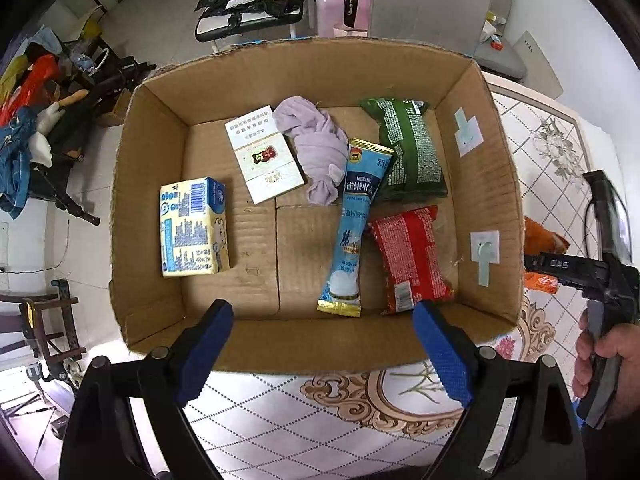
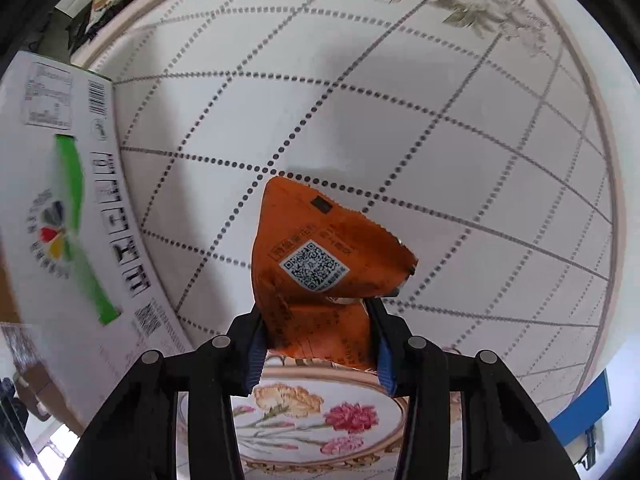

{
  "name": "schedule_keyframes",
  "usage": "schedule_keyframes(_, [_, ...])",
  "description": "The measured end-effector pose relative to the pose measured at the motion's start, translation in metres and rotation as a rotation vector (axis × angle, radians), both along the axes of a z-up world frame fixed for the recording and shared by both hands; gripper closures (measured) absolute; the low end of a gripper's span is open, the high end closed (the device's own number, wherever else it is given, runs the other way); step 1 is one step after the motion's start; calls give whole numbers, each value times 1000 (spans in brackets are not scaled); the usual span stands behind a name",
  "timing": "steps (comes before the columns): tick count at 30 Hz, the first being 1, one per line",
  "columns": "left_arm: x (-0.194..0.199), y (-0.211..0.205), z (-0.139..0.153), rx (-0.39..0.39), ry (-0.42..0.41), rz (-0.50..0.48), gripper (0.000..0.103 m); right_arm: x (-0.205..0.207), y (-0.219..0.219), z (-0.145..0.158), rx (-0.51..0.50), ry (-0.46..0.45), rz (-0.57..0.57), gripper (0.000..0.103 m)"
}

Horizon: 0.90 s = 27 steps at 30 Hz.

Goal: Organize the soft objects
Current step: 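Grasp the orange snack bag with the right tool, then lower the orange bag into the box and open the right tool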

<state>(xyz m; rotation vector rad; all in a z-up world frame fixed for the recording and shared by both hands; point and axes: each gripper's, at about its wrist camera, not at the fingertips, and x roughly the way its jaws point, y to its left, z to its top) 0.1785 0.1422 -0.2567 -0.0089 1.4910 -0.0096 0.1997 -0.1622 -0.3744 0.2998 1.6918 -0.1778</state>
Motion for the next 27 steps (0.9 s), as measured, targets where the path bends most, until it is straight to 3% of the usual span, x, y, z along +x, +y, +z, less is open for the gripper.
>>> schedule_keyframes(6, [-20,13,33,-18,-49,13,11,-19,21,99,100,-181,51,57])
schedule_keyframes(12, [-40,46,64,-27,-100,65,11,-33,92,172,241,-283,200,57])
schedule_keyframes(14, [-43,60,66,-13,-108,85,11,-34,129,175,297,-274,246,56])
schedule_keyframes(17, [-40,80,55,23,-100,112,11,-27,173,167,294,-260,312,56])
schedule_keyframes(21, [-30,107,23,24,-63,153,11,-17,224,126,253,-205,371,57])
schedule_keyframes(27, [-22,134,-9,-1,-15,193,11,-10,259,90,246,-160,414,56])
